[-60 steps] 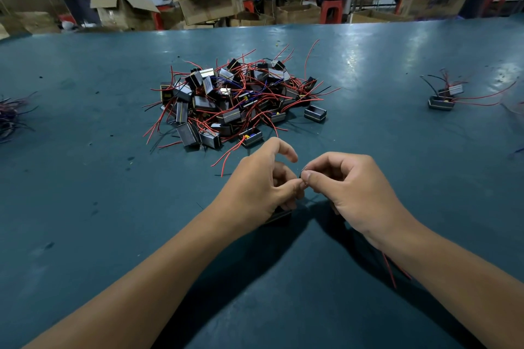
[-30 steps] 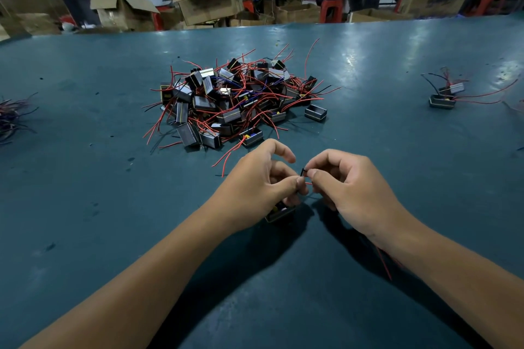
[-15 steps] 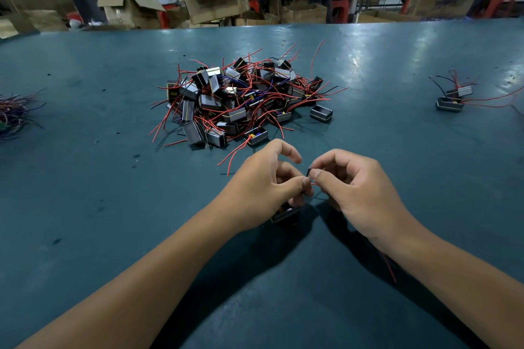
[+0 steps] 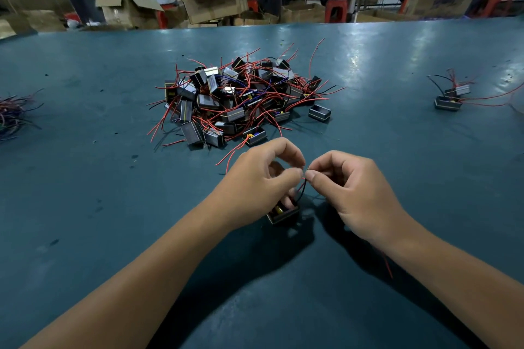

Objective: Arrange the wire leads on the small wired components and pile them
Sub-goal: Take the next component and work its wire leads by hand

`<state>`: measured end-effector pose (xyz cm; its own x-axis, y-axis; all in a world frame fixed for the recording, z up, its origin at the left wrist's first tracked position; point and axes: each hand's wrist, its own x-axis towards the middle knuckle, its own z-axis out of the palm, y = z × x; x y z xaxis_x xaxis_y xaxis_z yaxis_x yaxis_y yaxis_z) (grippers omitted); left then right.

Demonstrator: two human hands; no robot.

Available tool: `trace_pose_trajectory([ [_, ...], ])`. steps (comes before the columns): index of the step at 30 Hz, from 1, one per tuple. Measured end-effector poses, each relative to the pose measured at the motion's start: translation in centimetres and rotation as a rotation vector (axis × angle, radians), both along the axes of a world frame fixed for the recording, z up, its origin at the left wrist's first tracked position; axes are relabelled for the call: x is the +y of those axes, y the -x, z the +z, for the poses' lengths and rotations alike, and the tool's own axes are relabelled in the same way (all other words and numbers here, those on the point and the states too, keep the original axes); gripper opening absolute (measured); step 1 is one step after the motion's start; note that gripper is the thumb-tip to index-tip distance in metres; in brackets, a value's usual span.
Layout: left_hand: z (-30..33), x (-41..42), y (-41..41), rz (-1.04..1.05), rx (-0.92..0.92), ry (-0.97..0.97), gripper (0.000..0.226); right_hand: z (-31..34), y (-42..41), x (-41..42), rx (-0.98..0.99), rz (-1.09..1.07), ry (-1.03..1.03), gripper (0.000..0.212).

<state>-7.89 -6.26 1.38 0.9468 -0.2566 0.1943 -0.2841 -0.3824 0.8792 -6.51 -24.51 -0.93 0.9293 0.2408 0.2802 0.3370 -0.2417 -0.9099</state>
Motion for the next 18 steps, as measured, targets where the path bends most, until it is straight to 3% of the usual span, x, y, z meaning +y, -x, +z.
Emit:
trace_pose_trajectory([
  [5,0.2,0.4,-0.3,0.025,-0.223,-0.265,0.008,0.1,0.3,-0.1,-0.034,0.019,0.031,0.013],
  [14,0.3,0.5,-0.4,-0.099,-0.233,-0.490,0.015,0.4,1.1,0.2,-0.114,0.044,0.122,0.016],
  [18,0.3,0.4,-0.4,-0.081,-0.196,-0.455,0.018,0.7,1.3,0.3,-0.146,0.048,0.158,0.014],
])
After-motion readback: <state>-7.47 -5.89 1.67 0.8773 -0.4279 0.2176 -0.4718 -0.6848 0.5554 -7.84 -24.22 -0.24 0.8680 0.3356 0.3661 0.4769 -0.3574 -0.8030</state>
